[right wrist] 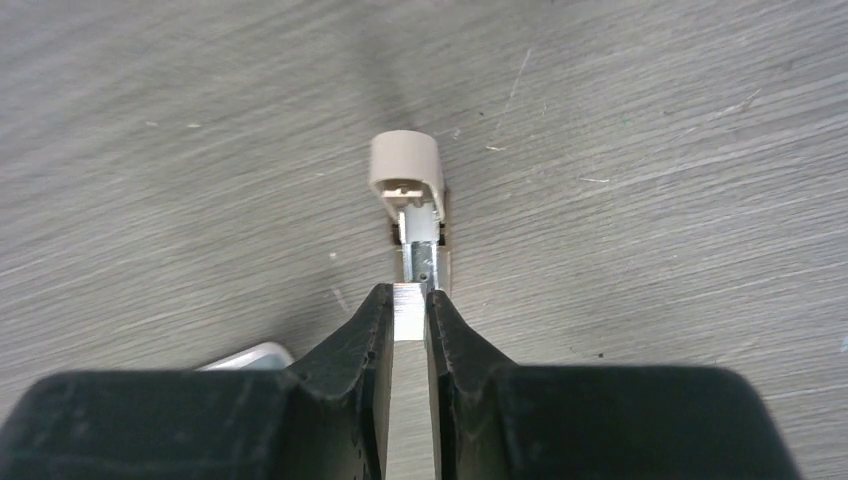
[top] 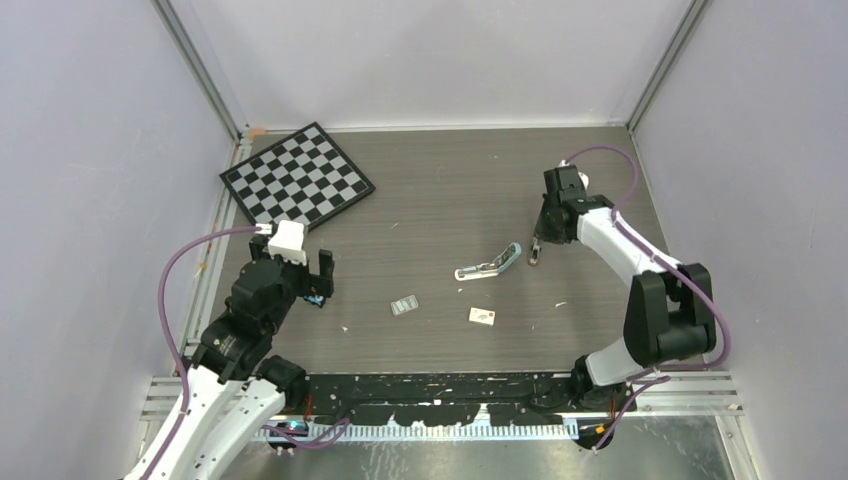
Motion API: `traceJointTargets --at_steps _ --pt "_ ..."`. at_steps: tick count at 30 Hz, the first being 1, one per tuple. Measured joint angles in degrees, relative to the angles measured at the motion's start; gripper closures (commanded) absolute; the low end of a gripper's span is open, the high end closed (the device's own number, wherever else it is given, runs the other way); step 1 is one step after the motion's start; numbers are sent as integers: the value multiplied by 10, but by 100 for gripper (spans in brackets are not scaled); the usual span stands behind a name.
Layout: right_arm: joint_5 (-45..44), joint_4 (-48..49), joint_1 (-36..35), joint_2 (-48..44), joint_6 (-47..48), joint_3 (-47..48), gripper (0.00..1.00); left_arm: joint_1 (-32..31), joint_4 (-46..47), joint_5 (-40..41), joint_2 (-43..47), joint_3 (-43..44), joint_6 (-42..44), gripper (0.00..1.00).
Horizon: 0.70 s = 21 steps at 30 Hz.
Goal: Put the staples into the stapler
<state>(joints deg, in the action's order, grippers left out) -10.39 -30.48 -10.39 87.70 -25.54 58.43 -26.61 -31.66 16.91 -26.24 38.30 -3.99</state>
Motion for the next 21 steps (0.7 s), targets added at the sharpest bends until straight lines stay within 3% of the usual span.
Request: traceJointTargets --at_steps 5,12,16,21 --pt "31 -20 0 -70 -6 30 79 0 4 -70 -22 12 -63 1" --pt "173 21 -6 -154 -62 38 79 0 92 -271 -120 50 -183 21" --pt "259 95 -28 -181 -116 9 79 0 200 -367 -179 43 -281 30" --pt "328 202 -80 -195 -195 -40 79 0 399 -449 -281 13 -437 37"
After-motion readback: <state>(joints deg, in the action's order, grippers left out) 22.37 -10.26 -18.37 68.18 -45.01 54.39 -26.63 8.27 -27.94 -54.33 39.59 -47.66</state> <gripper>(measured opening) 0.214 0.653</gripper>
